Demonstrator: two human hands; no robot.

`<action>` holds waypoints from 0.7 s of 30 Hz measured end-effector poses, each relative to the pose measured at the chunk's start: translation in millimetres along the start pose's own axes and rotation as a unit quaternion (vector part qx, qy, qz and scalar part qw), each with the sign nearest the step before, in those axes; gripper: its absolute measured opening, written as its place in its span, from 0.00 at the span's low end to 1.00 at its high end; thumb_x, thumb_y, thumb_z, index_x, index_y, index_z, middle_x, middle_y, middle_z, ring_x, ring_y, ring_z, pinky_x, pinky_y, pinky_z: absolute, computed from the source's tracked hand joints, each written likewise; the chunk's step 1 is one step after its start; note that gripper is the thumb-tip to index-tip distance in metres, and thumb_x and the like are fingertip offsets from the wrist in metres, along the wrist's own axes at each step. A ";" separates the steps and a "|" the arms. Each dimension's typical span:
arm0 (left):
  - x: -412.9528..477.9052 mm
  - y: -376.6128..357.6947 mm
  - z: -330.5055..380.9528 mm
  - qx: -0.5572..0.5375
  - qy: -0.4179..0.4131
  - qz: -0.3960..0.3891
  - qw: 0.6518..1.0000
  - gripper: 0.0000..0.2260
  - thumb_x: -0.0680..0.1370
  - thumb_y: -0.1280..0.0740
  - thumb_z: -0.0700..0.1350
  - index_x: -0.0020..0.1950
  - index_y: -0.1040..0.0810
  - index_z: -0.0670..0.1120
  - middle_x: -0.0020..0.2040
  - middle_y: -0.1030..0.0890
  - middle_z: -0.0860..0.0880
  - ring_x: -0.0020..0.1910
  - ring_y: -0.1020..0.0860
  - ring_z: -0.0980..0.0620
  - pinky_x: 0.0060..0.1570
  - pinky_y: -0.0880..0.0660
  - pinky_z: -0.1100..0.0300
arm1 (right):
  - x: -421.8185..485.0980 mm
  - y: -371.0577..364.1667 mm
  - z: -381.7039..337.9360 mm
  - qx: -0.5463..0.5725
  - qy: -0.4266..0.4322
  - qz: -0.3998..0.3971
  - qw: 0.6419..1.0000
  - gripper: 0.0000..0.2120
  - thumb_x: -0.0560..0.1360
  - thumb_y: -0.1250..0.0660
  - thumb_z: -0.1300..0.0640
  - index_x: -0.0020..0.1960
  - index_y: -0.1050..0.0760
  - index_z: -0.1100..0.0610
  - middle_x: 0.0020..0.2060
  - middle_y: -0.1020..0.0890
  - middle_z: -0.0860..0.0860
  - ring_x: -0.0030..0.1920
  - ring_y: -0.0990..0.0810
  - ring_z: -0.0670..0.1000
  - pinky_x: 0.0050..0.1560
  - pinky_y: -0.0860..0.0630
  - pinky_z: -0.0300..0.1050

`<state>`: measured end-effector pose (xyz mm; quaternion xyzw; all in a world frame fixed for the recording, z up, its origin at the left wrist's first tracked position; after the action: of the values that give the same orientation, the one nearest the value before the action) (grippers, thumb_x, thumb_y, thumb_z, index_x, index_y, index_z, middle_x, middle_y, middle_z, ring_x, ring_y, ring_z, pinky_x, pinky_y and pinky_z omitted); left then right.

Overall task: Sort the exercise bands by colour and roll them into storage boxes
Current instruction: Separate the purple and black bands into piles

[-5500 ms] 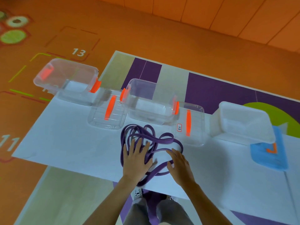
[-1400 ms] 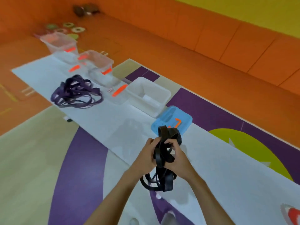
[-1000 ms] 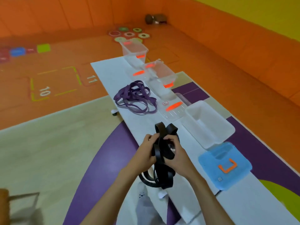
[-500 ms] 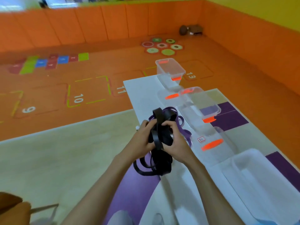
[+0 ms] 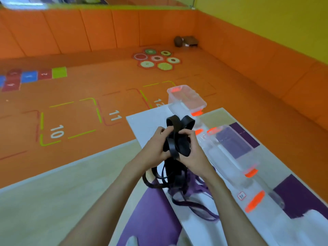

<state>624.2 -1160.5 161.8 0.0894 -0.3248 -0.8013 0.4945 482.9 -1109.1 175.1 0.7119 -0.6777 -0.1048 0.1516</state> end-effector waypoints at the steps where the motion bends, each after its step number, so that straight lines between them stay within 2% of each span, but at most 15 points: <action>1: 15.4 8.9 -9.2 0.009 -0.007 -0.005 1.000 0.31 0.75 0.26 0.41 0.74 0.36 0.58 0.56 0.32 0.51 0.52 0.26 0.48 0.54 0.23 0.50 | 17.1 -3.0 -1.5 0.004 0.003 0.010 1.000 0.32 0.74 0.23 0.63 0.69 0.34 0.45 0.61 0.25 0.38 0.61 0.21 0.42 0.59 0.22 0.41; 3: 45.1 22.7 -28.3 0.031 -0.014 -0.017 0.999 0.32 0.75 0.26 0.41 0.73 0.37 0.58 0.55 0.34 0.52 0.50 0.27 0.48 0.52 0.24 0.51 | 47.6 -8.6 -0.1 0.014 -0.007 0.025 1.000 0.32 0.75 0.24 0.64 0.70 0.35 0.45 0.63 0.25 0.37 0.63 0.22 0.42 0.61 0.23 0.40; 6: 87.9 34.1 -57.5 0.053 -0.015 -0.045 0.997 0.32 0.75 0.25 0.42 0.74 0.37 0.58 0.55 0.34 0.52 0.50 0.25 0.46 0.53 0.22 0.46 | 93.3 -16.1 13.5 0.020 -0.018 0.042 0.999 0.32 0.75 0.24 0.65 0.71 0.35 0.46 0.57 0.25 0.29 0.61 0.21 0.41 0.61 0.22 0.42; 7: 102.1 36.1 -69.0 0.057 -0.018 -0.054 0.997 0.32 0.75 0.25 0.42 0.74 0.37 0.58 0.56 0.34 0.51 0.50 0.25 0.45 0.54 0.22 0.44 | 109.2 -18.2 21.5 0.023 -0.024 0.048 0.998 0.33 0.75 0.24 0.65 0.71 0.35 0.46 0.57 0.25 0.30 0.60 0.21 0.42 0.61 0.22 0.45; 9: 130.3 37.6 -93.0 0.065 -0.017 -0.073 0.995 0.32 0.76 0.26 0.42 0.74 0.38 0.59 0.57 0.34 0.51 0.50 0.24 0.45 0.53 0.22 0.43 | 140.7 -22.1 38.9 0.036 -0.033 0.060 0.997 0.33 0.74 0.24 0.64 0.71 0.35 0.46 0.61 0.24 0.38 0.61 0.21 0.45 0.61 0.21 0.49; 12: 169.4 36.7 -129.7 0.073 -0.014 -0.104 0.992 0.32 0.76 0.26 0.42 0.73 0.37 0.61 0.57 0.33 0.52 0.51 0.24 0.45 0.53 0.21 0.44 | 183.5 -29.0 71.0 0.058 -0.046 0.087 0.994 0.33 0.74 0.24 0.66 0.69 0.35 0.44 0.66 0.27 0.49 0.64 0.22 0.46 0.63 0.22 0.47; 16: 210.7 33.5 -174.0 0.096 0.004 -0.153 0.983 0.30 0.77 0.26 0.43 0.72 0.37 0.60 0.57 0.33 0.50 0.51 0.25 0.44 0.53 0.22 0.43 | 229.7 -44.2 110.8 0.089 -0.082 0.098 0.988 0.34 0.74 0.27 0.69 0.69 0.35 0.42 0.66 0.26 0.50 0.62 0.20 0.48 0.61 0.20 0.48; 21: 254.7 18.2 -230.3 0.117 0.033 -0.242 0.963 0.34 0.75 0.26 0.41 0.75 0.37 0.60 0.58 0.33 0.50 0.50 0.23 0.42 0.52 0.21 0.42 | 269.2 -61.3 162.1 0.122 -0.139 0.117 0.976 0.35 0.73 0.27 0.70 0.68 0.34 0.41 0.66 0.26 0.46 0.64 0.22 0.44 0.60 0.22 0.40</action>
<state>618.4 -1482.2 40.2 0.2489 -0.3685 -0.8501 0.2821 498.7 -1387.3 17.1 0.6191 -0.7785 -0.1007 -0.0204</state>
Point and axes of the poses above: each hand's wrist, its own x-axis towards the middle knuckle, its own y-axis out of the back of the hand, z = x × y, the point moved 7 cm from there along x, towards the middle knuckle
